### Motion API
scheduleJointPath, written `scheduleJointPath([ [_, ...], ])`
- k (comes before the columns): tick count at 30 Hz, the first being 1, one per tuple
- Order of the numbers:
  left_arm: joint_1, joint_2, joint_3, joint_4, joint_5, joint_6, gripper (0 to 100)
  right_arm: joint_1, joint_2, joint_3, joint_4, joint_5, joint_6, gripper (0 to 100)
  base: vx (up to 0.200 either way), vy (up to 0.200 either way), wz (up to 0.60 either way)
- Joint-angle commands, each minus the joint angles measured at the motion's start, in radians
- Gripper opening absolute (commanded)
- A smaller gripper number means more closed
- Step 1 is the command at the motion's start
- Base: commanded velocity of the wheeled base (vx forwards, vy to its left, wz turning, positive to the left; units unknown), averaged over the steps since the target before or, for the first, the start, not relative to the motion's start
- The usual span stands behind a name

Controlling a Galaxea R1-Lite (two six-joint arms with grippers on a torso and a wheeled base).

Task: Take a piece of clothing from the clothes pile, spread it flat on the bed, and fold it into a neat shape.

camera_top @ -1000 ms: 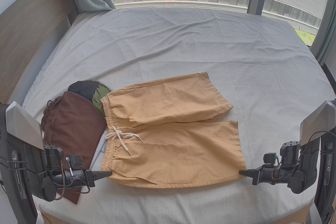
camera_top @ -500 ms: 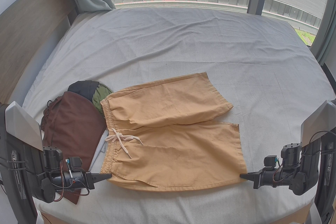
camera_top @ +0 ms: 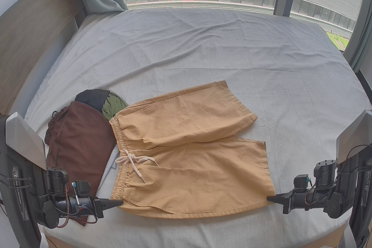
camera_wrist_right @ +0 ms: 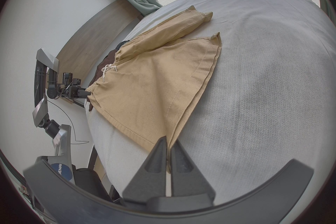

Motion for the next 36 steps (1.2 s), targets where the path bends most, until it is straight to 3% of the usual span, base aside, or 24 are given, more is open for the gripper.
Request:
scheduleJointPath([
  [1, 0.001, 0.003, 0.026, 0.001, -0.009, 0.031, 0, 0.004, -0.013, 0.015, 0.000, 0.001, -0.003, 0, 0.000, 0.000, 0.00],
  [13, 0.027, 0.013, 0.026, 0.007, -0.050, 0.058, 0, 0.009, -0.048, 0.037, 0.009, 0.001, -0.027, 0, 0.000, 0.000, 0.00],
  [24, 0.130, 0.130, 0.026, 0.009, -0.178, 0.356, 0, 0.009, -0.080, 0.037, 0.021, 0.013, -0.044, 0, 0.000, 0.000, 0.00],
  [36, 0.117, 0.119, 0.024, 0.004, -0.195, 0.368, 0, 0.007, -0.118, 0.037, 0.079, 0.053, -0.089, 0, 0.000, 0.000, 0.00],
])
